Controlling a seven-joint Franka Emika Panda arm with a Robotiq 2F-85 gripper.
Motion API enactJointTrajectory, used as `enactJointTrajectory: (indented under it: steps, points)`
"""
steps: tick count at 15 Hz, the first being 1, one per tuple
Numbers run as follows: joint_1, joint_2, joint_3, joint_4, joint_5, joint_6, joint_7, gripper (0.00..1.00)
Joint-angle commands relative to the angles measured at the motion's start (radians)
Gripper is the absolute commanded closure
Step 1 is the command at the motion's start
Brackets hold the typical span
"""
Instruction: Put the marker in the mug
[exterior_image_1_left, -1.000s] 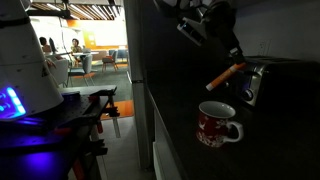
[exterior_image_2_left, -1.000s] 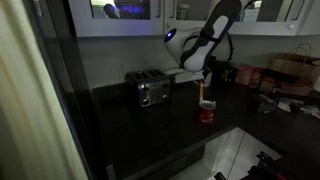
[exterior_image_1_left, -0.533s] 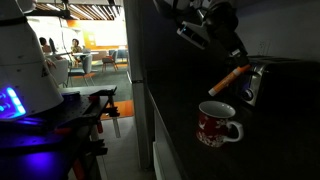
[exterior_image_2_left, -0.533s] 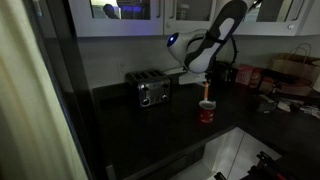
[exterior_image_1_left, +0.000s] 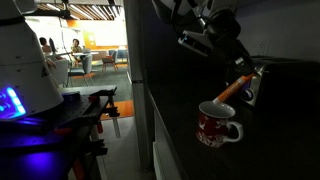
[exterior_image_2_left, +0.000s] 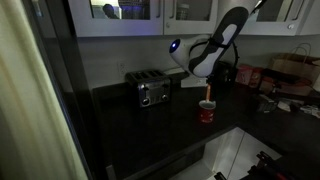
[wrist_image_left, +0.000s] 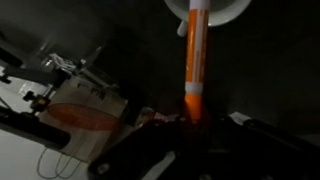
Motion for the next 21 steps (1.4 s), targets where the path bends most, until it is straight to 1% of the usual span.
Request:
enactJointTrajectory:
  steps: [1,3,6,8,10,11,13,14,15,17,19,21]
  points:
    - [-0.033,0.036,0.036,0.029,-0.027,-0.016,0.033,0.95]
    - [-0.047,0.053,0.048,0.035,-0.01,0.004,0.023,0.95]
    - [-0.054,0.075,0.057,0.043,-0.001,0.002,0.014,0.95]
    - [-0.068,0.076,0.067,0.039,0.02,0.02,-0.005,0.54]
    - [-0.081,0.066,0.076,0.029,0.041,0.049,-0.023,0.49]
    - [-0.086,0.056,0.079,0.025,0.048,0.062,-0.034,0.44]
    - [-0.11,0.034,0.094,0.015,0.089,0.11,-0.077,0.29]
    - [-0.125,0.02,0.101,0.009,0.133,0.133,-0.126,0.22]
    - [-0.135,0.005,0.101,0.002,0.165,0.164,-0.175,0.13]
    - [-0.154,-0.02,0.099,-0.009,0.257,0.211,-0.281,0.0]
    - [-0.171,-0.05,0.1,-0.031,0.359,0.255,-0.439,0.0]
    - [-0.18,-0.078,0.103,-0.057,0.485,0.285,-0.616,0.0]
